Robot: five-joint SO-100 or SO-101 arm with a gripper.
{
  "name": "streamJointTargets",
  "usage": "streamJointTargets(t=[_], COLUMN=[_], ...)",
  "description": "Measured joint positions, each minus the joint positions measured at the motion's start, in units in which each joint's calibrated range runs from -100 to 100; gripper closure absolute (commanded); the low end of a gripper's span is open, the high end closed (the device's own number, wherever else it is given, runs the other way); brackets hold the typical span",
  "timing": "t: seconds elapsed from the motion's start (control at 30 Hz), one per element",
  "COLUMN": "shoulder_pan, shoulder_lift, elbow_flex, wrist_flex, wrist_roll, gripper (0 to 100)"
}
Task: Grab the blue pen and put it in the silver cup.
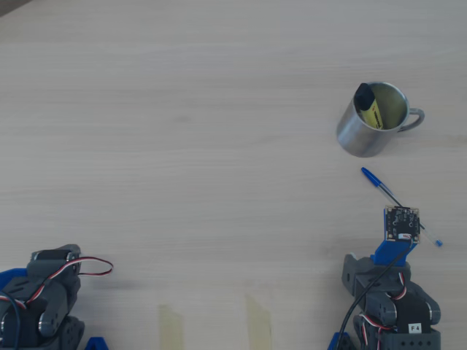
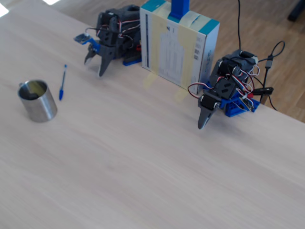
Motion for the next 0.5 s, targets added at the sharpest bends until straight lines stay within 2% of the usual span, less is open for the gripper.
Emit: streamJointTargets(t=[0.2, 0.5], shoulder_pan=[0.0, 0.0], shoulder_lift=[0.0, 0.2], elbow_flex=[0.0, -0.7], wrist_flex=[0.0, 0.5], wrist_roll=[0.2, 1.4], gripper=[53, 52])
